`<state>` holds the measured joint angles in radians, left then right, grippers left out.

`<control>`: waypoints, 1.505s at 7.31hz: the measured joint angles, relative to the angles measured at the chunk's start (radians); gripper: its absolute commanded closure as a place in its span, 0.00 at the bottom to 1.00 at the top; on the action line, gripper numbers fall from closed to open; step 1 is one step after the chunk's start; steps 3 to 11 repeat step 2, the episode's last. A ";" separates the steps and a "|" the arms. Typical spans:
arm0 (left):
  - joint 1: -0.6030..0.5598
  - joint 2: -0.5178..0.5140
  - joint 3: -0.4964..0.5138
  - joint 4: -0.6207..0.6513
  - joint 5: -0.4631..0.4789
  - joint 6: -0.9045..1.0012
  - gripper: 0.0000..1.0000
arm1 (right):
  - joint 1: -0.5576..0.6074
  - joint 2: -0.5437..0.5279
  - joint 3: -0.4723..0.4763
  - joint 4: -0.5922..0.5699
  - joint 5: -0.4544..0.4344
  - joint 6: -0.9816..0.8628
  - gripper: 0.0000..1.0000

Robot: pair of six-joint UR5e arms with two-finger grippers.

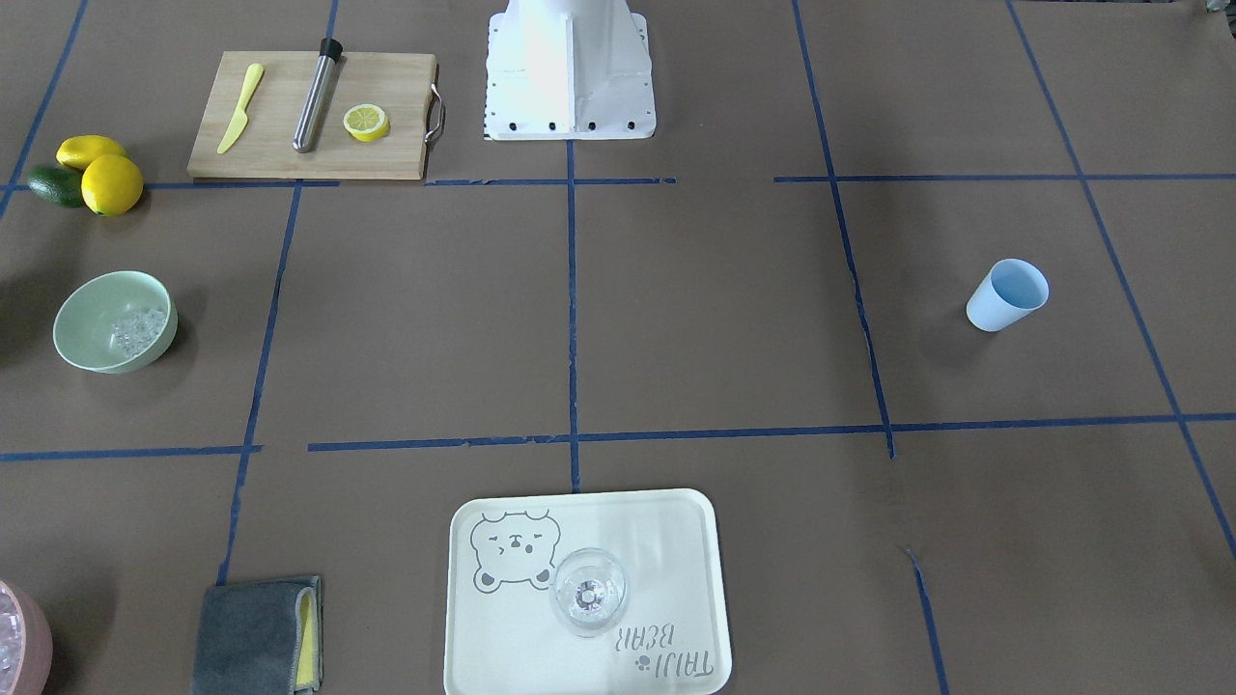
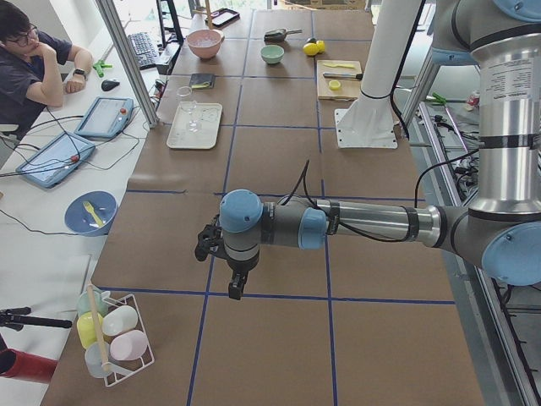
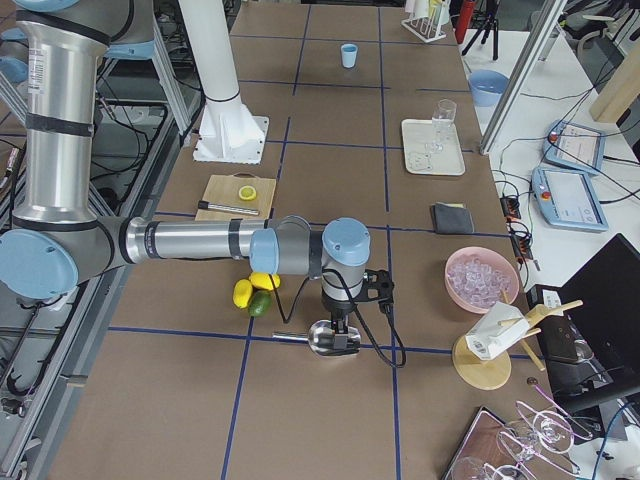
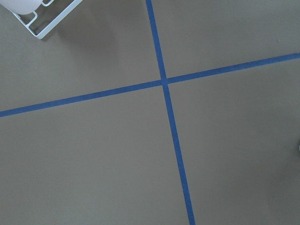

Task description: Pour ice into bowl

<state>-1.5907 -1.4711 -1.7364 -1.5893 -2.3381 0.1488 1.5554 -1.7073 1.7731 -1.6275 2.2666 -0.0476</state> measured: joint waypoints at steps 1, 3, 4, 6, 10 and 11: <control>0.000 0.000 0.000 0.001 0.000 0.000 0.00 | 0.000 0.000 -0.002 0.000 0.001 0.000 0.00; 0.000 0.000 0.000 0.003 0.000 0.000 0.00 | 0.000 -0.001 -0.004 0.000 0.002 0.000 0.00; 0.000 0.000 0.000 0.003 0.000 0.000 0.00 | 0.000 -0.001 -0.004 0.000 0.002 0.000 0.00; 0.000 0.000 0.000 0.003 0.000 0.000 0.00 | 0.000 -0.001 -0.004 0.000 0.002 0.000 0.00; 0.000 0.000 0.000 0.003 0.000 0.000 0.00 | 0.000 -0.001 -0.004 0.000 0.002 0.000 0.00; 0.000 0.000 0.000 0.003 0.000 0.000 0.00 | 0.000 -0.001 -0.004 0.000 0.002 0.000 0.00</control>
